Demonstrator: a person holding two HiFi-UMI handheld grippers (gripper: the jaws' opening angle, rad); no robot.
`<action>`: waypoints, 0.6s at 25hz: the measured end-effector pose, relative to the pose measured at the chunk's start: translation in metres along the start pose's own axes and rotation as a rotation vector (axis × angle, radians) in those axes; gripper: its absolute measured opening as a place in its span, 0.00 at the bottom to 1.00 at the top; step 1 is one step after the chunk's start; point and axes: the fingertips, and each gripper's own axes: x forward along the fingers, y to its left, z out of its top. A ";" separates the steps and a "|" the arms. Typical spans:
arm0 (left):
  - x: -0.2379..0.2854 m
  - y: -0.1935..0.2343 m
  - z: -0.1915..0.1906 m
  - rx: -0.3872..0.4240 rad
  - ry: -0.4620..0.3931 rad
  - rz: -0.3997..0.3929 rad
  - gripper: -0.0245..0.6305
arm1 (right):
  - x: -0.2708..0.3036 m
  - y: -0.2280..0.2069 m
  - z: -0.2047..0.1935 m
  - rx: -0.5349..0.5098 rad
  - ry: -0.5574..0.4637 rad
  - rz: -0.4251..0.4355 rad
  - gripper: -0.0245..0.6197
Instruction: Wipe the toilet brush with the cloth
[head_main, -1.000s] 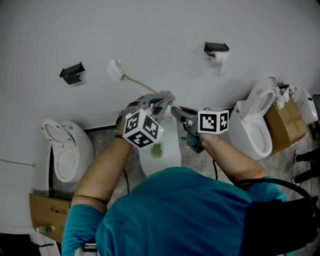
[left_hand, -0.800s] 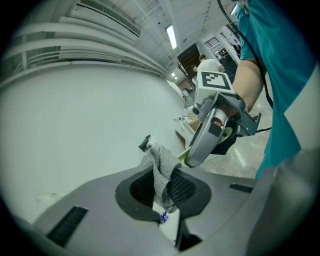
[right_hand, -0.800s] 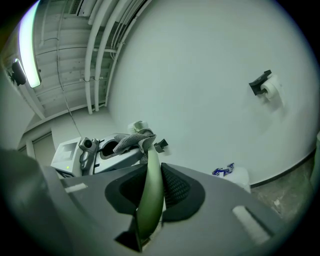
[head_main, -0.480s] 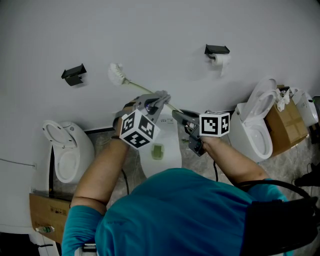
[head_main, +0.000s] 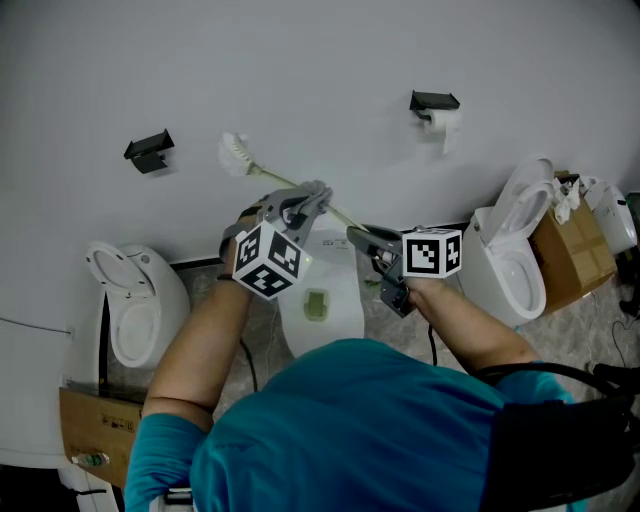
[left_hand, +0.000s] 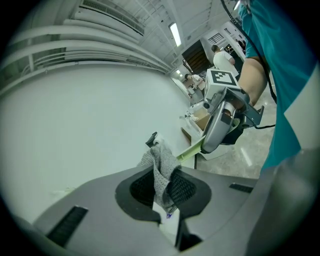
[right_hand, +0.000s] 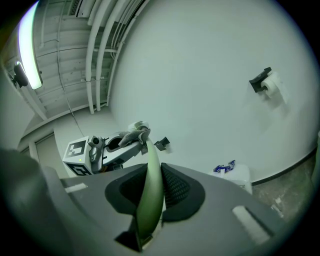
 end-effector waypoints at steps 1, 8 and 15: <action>0.000 0.001 -0.001 -0.001 0.001 0.002 0.09 | 0.000 -0.001 0.000 0.004 0.000 -0.002 0.13; -0.004 0.007 -0.007 -0.005 0.007 0.019 0.09 | -0.001 0.003 -0.001 0.004 -0.001 0.007 0.13; -0.005 0.016 -0.013 -0.010 0.018 0.036 0.09 | -0.002 0.000 -0.001 0.008 -0.002 0.005 0.13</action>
